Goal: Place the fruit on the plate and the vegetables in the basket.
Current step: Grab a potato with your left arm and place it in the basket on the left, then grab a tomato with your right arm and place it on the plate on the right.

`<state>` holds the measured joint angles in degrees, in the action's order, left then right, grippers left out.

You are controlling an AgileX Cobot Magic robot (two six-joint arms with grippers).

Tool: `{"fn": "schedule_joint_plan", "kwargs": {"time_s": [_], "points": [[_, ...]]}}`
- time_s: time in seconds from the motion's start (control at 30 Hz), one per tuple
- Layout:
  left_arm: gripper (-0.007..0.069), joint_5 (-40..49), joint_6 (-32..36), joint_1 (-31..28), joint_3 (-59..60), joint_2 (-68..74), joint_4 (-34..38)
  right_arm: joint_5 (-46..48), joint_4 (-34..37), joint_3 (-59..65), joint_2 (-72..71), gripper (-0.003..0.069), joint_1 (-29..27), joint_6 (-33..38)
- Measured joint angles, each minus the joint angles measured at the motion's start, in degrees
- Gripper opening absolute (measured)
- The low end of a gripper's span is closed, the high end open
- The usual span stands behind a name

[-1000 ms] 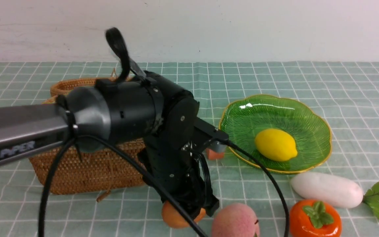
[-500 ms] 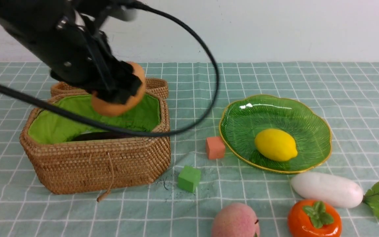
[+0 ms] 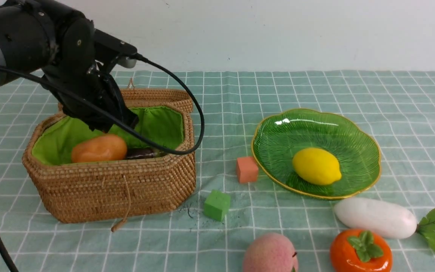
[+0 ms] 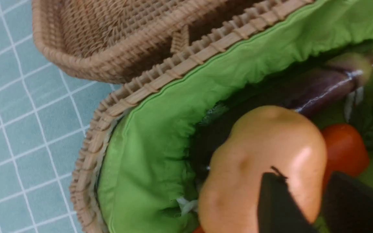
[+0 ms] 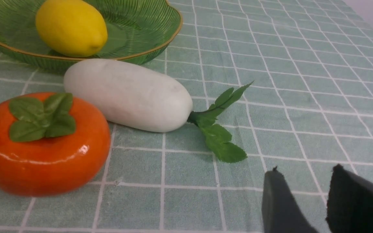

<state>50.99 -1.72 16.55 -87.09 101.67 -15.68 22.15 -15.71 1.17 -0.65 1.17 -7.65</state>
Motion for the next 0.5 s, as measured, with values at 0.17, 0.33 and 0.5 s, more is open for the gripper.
{"fn": "schedule_joint_plan", "kwargs": {"time_s": [0.17, 0.33, 0.5], "points": [[0.0459, 1.55, -2.14, 0.0, 0.06, -4.01, 1.15, 0.0, 0.0, 0.0, 0.0, 0.0242, 0.0, 0.0], [0.054, 8.51, -2.14, 0.0, 0.06, -15.86, 3.28, 0.0, 0.0, 0.0, 0.0, 0.0242, 0.0, 0.0], [0.0519, 12.5, -2.19, 0.0, 0.66, -28.19, 3.39, 0.0, 0.0, 0.0, 0.0, 0.0242, 0.0, 0.0]]}}
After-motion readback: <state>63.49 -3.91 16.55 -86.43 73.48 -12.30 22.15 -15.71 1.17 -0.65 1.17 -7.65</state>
